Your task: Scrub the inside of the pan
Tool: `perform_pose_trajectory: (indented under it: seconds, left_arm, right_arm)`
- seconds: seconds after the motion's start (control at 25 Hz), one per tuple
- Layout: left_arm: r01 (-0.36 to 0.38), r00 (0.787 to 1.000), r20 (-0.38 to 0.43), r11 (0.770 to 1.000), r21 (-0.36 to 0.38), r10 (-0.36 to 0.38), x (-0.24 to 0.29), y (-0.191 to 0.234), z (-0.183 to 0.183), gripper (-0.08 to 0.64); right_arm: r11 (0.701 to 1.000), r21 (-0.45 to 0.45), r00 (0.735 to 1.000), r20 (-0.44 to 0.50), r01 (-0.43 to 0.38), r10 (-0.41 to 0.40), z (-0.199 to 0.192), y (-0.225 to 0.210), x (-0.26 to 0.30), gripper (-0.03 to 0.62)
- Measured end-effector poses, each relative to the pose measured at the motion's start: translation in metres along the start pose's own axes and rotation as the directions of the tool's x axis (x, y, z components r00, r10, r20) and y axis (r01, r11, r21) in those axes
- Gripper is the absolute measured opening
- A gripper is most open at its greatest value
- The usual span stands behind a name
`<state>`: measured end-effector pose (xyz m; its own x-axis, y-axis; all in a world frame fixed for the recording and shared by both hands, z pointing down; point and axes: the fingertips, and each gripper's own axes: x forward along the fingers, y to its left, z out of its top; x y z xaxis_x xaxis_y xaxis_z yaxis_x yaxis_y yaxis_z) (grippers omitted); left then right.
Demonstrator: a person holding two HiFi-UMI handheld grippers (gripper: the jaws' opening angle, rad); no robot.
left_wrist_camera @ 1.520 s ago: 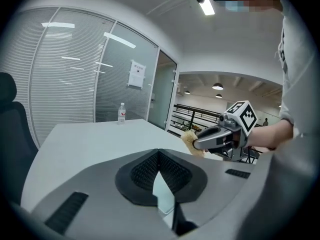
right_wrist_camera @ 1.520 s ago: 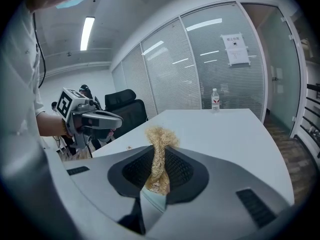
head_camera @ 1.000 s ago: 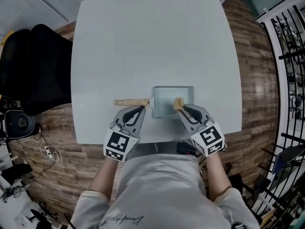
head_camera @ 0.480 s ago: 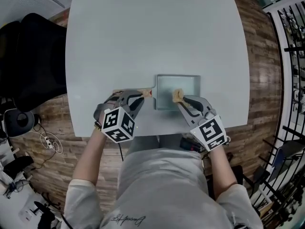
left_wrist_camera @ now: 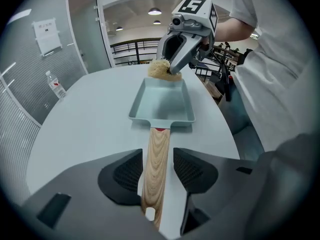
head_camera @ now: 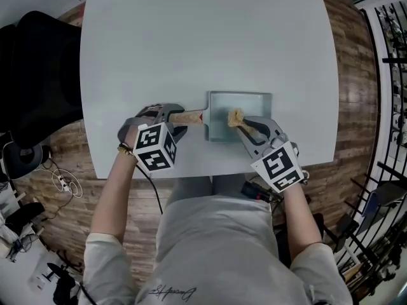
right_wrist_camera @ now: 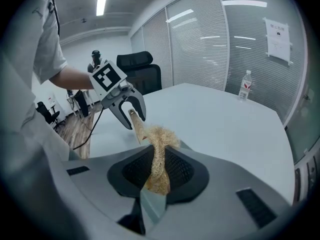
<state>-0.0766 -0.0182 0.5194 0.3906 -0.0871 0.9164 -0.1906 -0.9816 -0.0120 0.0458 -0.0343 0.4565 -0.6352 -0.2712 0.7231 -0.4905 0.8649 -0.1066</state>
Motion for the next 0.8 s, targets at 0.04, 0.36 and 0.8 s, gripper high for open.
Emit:
perform_pose_trajectory:
  seconds: [0.04, 0.36, 0.8]
  left_arm:
    - [0.006, 1.0, -0.008, 1.0, 0.005, -0.006, 0.002, 0.0, -0.001, 0.201]
    - [0.041, 0.998, -0.053, 0.998, 0.053, -0.038, 0.015, -0.003, -0.005, 0.158]
    - [0.066, 0.996, -0.058, 0.995, 0.077, -0.062, 0.011, -0.005, 0.002, 0.152]
  right_arm:
    - [1.0, -0.021, 1.0, -0.017, 0.0, 0.0, -0.002, -0.001, 0.005, 0.08]
    - [0.983, -0.182, 0.98, -0.193, 0.002, -0.038, -0.021, -0.016, 0.034, 0.08]
    - [0.919, -0.384, 0.925, -0.374, -0.085, -0.071, -0.03, -0.025, 0.084, 0.078]
